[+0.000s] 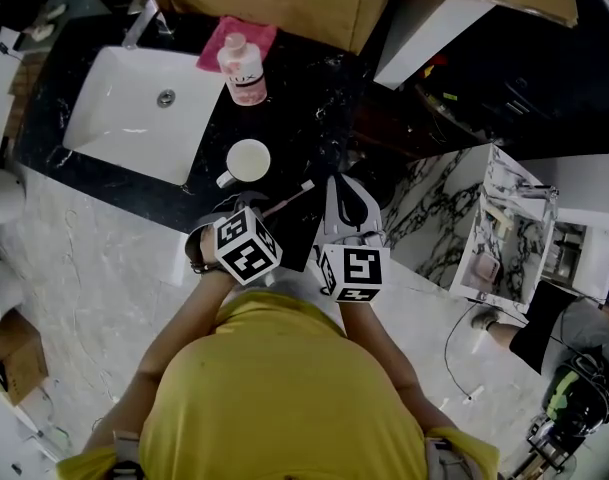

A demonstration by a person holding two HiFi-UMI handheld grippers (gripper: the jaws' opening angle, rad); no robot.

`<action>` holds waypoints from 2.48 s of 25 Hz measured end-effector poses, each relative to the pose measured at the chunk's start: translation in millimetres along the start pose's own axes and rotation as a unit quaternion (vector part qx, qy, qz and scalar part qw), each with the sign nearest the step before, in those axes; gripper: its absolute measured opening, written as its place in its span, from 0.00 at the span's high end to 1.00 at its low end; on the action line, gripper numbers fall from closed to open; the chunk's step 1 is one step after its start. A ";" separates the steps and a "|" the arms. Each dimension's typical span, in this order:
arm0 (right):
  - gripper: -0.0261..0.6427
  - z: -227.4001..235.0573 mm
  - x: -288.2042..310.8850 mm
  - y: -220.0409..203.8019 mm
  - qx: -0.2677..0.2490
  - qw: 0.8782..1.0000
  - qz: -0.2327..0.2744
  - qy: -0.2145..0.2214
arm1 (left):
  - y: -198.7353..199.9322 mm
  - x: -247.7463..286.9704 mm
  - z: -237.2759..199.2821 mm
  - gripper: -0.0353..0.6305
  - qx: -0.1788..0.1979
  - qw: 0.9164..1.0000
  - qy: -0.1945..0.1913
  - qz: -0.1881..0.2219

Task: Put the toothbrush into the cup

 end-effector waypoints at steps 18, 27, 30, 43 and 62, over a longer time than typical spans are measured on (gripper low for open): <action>0.95 6.3 -10.2 0.5 0.000 1.000 0.008 -0.013 | 14.4 -46.4 2.2 0.87 -0.010 0.987 0.010 0.163; 0.95 -2.2 -9.7 11.7 -0.009 1.000 0.018 -0.003 | 26.3 -127.6 -3.9 0.87 -0.053 0.937 -0.008 0.345; 0.95 -8.0 -8.2 17.9 -0.013 1.000 0.026 0.005 | 30.5 -152.6 -17.6 0.87 -0.072 0.909 0.003 0.411; 0.95 -23.0 -0.3 27.2 -0.027 0.999 0.022 0.018 | 39.0 -172.9 -75.9 0.87 -0.063 0.850 0.041 0.521; 0.95 -45.5 22.5 35.7 -0.038 0.998 0.020 0.053 | 23.1 -121.4 -108.5 0.87 -0.034 0.874 -0.006 0.484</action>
Point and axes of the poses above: the fingertips, and each gripper's own axes: x forward along the fingers, z to its right, y out of its top, the point moved 2 cm from there along -x, backward along the fingers, and after that the axes turned 12 degrees about -z, right-handed, at the moved point
